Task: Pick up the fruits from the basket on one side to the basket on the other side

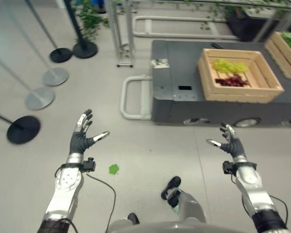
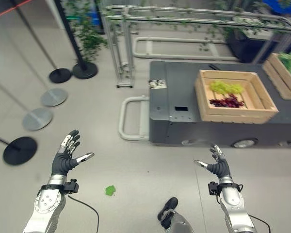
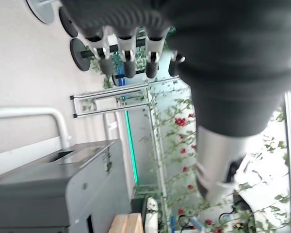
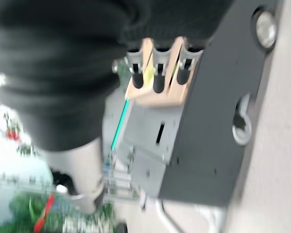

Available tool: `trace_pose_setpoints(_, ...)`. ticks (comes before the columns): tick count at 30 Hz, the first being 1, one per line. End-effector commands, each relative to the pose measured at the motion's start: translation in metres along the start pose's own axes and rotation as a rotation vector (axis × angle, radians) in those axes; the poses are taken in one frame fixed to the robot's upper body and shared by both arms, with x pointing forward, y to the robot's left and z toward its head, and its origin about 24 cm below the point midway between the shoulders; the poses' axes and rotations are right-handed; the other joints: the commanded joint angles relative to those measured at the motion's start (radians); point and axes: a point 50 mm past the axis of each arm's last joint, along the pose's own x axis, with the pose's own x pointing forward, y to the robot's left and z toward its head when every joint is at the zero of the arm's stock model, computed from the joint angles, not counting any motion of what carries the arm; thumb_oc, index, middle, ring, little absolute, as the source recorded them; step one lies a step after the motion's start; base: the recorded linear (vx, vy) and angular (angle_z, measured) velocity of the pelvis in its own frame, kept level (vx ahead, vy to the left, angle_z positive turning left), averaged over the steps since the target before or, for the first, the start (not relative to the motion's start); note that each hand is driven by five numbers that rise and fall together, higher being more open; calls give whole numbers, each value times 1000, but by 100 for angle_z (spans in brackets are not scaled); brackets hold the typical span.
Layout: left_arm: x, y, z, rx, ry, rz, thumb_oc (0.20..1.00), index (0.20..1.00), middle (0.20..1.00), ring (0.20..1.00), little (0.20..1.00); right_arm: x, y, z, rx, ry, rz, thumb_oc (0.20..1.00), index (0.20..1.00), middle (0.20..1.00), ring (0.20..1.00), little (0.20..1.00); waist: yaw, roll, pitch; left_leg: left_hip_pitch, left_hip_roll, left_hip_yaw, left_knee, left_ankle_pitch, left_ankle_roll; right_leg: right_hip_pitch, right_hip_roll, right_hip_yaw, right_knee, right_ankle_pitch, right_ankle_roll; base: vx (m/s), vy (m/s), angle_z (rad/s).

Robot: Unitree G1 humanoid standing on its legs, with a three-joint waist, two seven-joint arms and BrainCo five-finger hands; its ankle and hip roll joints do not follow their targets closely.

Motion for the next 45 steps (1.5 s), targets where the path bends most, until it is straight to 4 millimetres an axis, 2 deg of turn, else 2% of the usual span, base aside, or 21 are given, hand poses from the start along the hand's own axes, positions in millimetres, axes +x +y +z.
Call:
trace_pose_setpoints(1,5,4,15,-24,-89,38,1000,1000,1000,1000,1000,15,-10,27,10,-125,-56,1000,1000,1000,1000,1000,13,-18,-37,-70,-36,-70,36,8,38,139,-35,95,-220,253,182,202,-207,-22)
trace_pose_setpoints(5,8,-1,15,-53,-95,41,1000,1000,1000,1000,1000,14,-19,27,-5,-126,-101,1000,1000,1000,1000,1000,0,9,-47,-63,5,-63,42,15,6,152,-31,143,-238,210,155,152,-199,-38)
trace_pose_setpoints(12,21,-13,24,-66,-142,4,1000,1000,1000,1000,1000,12,-35,31,-28,-146,-155,1000,1000,1000,1000,1000,-34,55,-51,-35,84,-105,58,36,-49,176,-66,135,-162,141,124,199,-257,10)
trace_pose_setpoints(15,21,-14,25,-74,-147,3,1000,1000,1000,1000,1000,12,-37,34,-31,-159,-159,1000,1000,1000,1000,1000,-40,74,-38,-48,137,-130,174,93,-88,194,-53,167,-151,90,99,118,-176,10)
trace_pose_setpoints(17,21,-14,25,-75,-148,3,1000,1000,1000,1000,1000,12,-37,35,-31,-160,-160,1000,1000,1000,1000,1000,-41,75,-38,-52,142,-130,180,94,-92,194,-48,164,-155,89,94,116,-178,9)
trace_pose_setpoints(18,19,-11,25,-85,-147,19,1000,1000,1000,1000,1000,13,-36,38,-32,-177,-142,1000,1000,1000,1000,1000,-12,77,-10,-147,222,-174,388,247,-129,243,7,209,-183,14,39,236,-319,38)
trace_pose_setpoints(19,18,-10,25,-88,-151,21,1000,1000,1000,1000,1000,14,-36,40,-37,-183,-137,1000,1000,1000,1000,1000,3,74,4,-183,231,-206,445,277,-140,263,17,215,-198,5,27,273,-369,14)
trace_pose_setpoints(20,18,-10,25,-95,-150,25,1000,1000,1000,1000,1000,13,-37,40,-39,-183,-141,1000,1000,1000,1000,1000,13,67,13,-214,226,-236,471,266,-145,279,19,219,-216,-2,23,272,-181,-91)
trace_pose_setpoints(21,15,-11,22,-96,-135,28,1000,1000,1000,1000,1000,13,-38,41,-42,-184,-136,1000,1000,1000,1000,1000,37,67,24,-301,143,-306,429,159,-131,317,27,238,-268,7,38,222,-85,-128)
trace_pose_setpoints(24,11,-11,19,-94,-121,34,1000,1000,1000,1000,1000,15,-40,43,-33,-191,-142,1000,1000,1000,1000,1000,48,72,30,-335,147,-309,303,142,-116,340,30,243,-294,20,66,192,10,-84)
trace_pose_setpoints(25,11,-11,19,-95,-121,34,1000,1000,1000,1000,1000,15,-40,43,-33,-191,-141,1000,1000,1000,1000,1000,49,71,29,-330,145,-307,293,145,-116,340,30,244,-296,22,68,262,113,-58)
trace_pose_setpoints(26,9,-11,15,-93,-107,40,1000,1000,1000,1000,1000,18,-42,47,-44,-206,-144,1000,1000,1000,1000,1000,64,85,21,-344,153,-314,145,213,-124,362,45,262,-314,23,91,289,136,-79)
trace_pose_setpoints(28,8,-13,13,-88,-96,40,1000,1000,1000,1000,1000,22,-36,47,-46,-208,-124,1000,1000,1000,1000,1000,106,87,22,-383,134,-431,39,272,-150,395,56,299,-351,30,110,286,122,-82)
trace_pose_setpoints(30,8,-10,12,-78,-96,41,1000,1000,1000,1000,1000,24,-32,50,-47,-216,-112,1000,1000,1000,1000,1000,99,92,20,-382,137,-402,32,313,-145,404,66,291,-372,64,106,95,125,-104)
trace_pose_setpoints(32,9,-7,16,-56,-116,38,1000,1000,1000,1000,1000,27,-24,52,-29,-224,-91,1000,1000,1000,1000,1000,96,88,1,-356,133,-358,12,295,-126,394,75,305,-393,82,114,100,181,-102)
trace_pose_setpoints(36,15,-2,24,-15,-160,44,1000,1000,1000,1000,1000,30,-13,52,11,-220,-81,1000,1000,1000,1000,1000,101,46,-22,-358,90,-326,58,228,-84,363,40,346,-454,143,146,99,182,-29)
trace_pose_setpoints(40,22,-3,31,-3,-192,34,1000,1000,1000,1000,1000,31,-10,50,18,-207,-87,1000,1000,1000,1000,1000,98,32,-49,-369,44,-288,65,186,-54,328,-32,356,-463,202,190,97,267,17)
trace_pose_setpoints(42,25,-3,34,12,-209,26,1000,1000,1000,1000,1000,30,-10,49,26,-204,-90,1000,1000,1000,1000,1000,84,30,-60,-370,25,-279,69,173,-47,303,-86,357,-463,294,211,107,199,2)
trace_pose_setpoints(43,25,-3,34,12,-209,26,1000,1000,1000,1000,1000,29,-10,49,26,-204,-90,1000,1000,1000,1000,1000,85,28,-61,-372,24,-277,69,173,-46,300,-87,359,-463,295,211,48,134,7)
trace_pose_setpoints(44,24,0,35,18,-216,27,1000,1000,1000,1000,1000,29,-8,49,26,-204,-84,1000,1000,1000,1000,1000,83,37,-71,-373,29,-271,62,165,-42,263,-127,372,-463,356,211,42,106,-6)
trace_pose_setpoints(45,24,2,37,22,-221,31,1000,1000,1000,1000,1000,30,-6,48,25,-198,-83,1000,1000,1000,1000,1000,89,45,-74,-373,42,-263,61,163,-40,247,-142,365,-463,361,211,44,103,-21)
